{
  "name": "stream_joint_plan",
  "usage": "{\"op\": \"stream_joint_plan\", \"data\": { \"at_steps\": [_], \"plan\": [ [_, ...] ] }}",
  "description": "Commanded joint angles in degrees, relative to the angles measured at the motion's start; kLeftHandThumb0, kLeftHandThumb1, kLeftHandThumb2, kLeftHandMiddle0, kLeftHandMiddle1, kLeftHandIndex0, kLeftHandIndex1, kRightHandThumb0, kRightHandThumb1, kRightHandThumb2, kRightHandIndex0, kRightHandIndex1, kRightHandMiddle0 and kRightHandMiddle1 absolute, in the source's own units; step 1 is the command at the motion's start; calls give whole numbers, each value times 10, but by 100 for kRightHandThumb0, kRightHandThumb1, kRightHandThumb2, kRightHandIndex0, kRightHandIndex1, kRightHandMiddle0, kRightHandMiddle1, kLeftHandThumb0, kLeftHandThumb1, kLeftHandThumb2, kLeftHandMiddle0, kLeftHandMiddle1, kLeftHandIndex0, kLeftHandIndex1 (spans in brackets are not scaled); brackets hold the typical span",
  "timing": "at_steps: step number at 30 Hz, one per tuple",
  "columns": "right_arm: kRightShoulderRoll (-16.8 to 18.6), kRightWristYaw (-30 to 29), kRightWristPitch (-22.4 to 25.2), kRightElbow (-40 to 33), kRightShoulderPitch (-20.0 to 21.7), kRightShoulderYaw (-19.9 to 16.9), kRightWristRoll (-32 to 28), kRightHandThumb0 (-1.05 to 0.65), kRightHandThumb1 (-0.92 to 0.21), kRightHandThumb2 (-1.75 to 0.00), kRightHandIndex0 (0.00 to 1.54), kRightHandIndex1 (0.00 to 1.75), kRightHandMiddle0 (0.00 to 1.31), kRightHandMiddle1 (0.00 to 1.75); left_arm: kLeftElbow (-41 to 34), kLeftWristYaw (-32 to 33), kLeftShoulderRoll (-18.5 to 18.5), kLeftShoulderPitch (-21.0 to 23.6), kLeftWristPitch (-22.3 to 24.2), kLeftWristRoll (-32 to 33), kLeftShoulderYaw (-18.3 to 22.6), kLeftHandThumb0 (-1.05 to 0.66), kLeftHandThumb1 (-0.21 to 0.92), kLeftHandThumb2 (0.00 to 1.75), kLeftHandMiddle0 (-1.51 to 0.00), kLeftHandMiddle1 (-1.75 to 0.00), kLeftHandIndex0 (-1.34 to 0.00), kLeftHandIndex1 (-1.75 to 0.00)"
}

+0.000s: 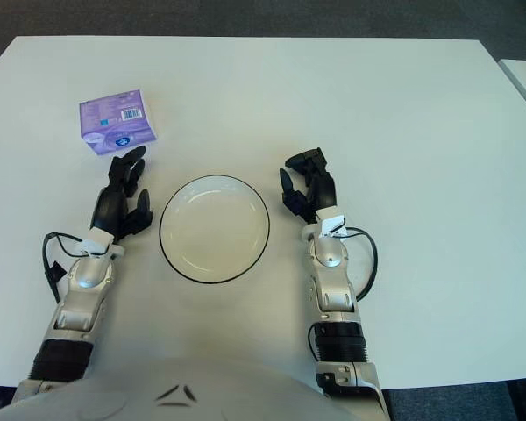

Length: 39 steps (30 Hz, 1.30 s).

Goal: Put the tissue paper into the plate.

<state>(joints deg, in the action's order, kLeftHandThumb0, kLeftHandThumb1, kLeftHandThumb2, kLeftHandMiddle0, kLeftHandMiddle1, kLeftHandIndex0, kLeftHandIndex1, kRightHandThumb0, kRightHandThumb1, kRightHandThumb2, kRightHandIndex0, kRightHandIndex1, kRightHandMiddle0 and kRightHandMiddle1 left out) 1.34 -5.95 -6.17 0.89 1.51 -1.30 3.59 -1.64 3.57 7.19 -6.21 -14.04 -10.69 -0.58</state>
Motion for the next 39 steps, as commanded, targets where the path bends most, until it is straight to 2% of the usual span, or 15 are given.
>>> {"op": "stream_joint_plan", "data": {
  "at_steps": [1, 19, 23, 30, 33, 39],
  "plan": [
    [0, -2, 31, 33, -27, -4, 0, -35, -92, -47, 41, 100, 23, 170, -1, -7, 7, -15, 15, -7, -2, -65, 92, 85, -31, -4, 0, -62],
    [0, -4, 29, 40, -25, -3, 1, -35, -92, -47, 41, 98, 23, 170, -85, 10, 17, -33, 32, -41, 17, -61, 92, 83, -32, -3, 0, -62],
    [0, -4, 27, 45, -22, -3, 1, -35, -92, -48, 40, 98, 23, 170, -124, 12, 27, -25, 45, -54, 38, -62, 92, 83, -31, -3, 0, -59],
    [0, -3, 25, 51, -19, -2, 1, -35, -92, -48, 40, 98, 22, 171, -153, 51, 36, -26, 29, -108, 63, -66, 92, 86, -30, -2, 0, -57],
    [1, -4, 27, 54, -16, -3, -1, -35, -92, -48, 40, 98, 23, 170, -160, 81, 49, -11, 20, -147, 83, -70, 92, 88, -30, -2, 0, -58],
    [3, -6, 27, 60, -13, -4, -1, -35, -92, -46, 41, 97, 24, 169, -169, 108, 60, 5, 18, -191, 95, -73, 92, 89, -31, -2, 0, -59]
  ]
}}
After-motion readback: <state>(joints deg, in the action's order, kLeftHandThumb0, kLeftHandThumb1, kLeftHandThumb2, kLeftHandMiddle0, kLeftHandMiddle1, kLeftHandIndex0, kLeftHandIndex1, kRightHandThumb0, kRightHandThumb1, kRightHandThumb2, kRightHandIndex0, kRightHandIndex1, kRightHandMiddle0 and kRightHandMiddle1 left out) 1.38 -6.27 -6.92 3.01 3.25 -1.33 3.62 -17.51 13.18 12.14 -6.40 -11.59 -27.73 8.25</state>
